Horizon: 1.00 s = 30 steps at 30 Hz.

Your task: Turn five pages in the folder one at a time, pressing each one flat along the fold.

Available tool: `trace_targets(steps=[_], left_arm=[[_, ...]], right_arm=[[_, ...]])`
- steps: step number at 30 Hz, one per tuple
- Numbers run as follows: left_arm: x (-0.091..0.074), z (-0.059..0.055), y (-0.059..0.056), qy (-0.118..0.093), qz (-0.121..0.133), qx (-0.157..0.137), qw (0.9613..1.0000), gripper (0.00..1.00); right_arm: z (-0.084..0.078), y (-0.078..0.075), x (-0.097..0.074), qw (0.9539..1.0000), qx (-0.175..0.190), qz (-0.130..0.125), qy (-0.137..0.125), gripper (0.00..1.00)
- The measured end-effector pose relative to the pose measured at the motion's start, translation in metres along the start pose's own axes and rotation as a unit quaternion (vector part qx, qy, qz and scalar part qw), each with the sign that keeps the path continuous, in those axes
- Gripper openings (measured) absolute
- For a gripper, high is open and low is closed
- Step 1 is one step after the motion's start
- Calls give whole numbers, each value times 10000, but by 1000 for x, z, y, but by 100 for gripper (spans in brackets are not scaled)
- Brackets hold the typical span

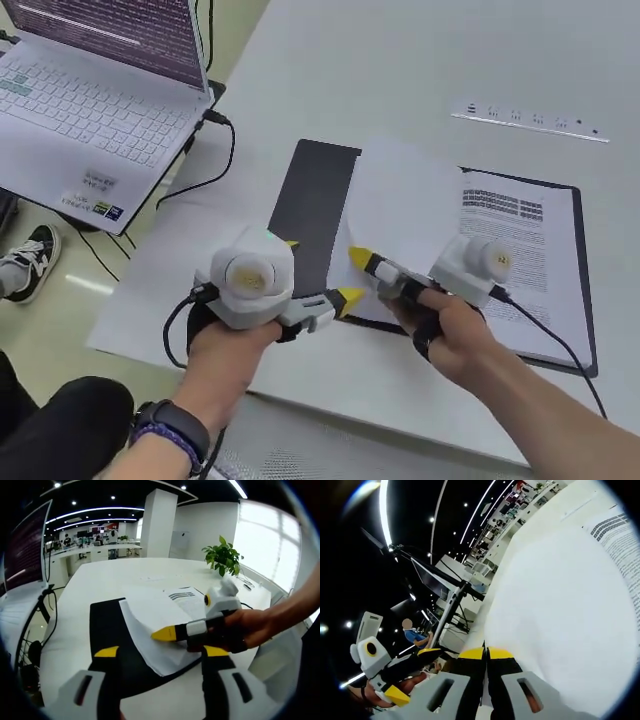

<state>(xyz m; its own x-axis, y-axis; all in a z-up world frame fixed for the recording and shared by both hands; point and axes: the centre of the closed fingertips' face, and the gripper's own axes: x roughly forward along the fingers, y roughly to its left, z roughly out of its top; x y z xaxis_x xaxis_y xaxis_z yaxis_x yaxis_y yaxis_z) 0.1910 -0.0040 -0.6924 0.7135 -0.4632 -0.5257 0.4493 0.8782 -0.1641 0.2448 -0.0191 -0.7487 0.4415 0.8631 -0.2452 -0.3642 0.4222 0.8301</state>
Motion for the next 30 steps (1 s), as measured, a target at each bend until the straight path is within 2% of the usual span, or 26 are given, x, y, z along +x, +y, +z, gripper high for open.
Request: trace_targets(steps=[5,14,24,30], left_arm=[[0,-4,1,64,-33,8,10000,63],[-3,-11,16,179,35,-44,9998,62],[-4,-14,25,238,69,-105,9996,61],[-4,-14,27,292,52,-106,9995,61]], right_arm=[[-9,-11,7,9997,207,-60,106,0],[-19,-32,14,9985,487,-236,97,0],[-18,-28,15,9992,334,-237,-34,0],[-17,-25,14,9986,512,-162,0,2]])
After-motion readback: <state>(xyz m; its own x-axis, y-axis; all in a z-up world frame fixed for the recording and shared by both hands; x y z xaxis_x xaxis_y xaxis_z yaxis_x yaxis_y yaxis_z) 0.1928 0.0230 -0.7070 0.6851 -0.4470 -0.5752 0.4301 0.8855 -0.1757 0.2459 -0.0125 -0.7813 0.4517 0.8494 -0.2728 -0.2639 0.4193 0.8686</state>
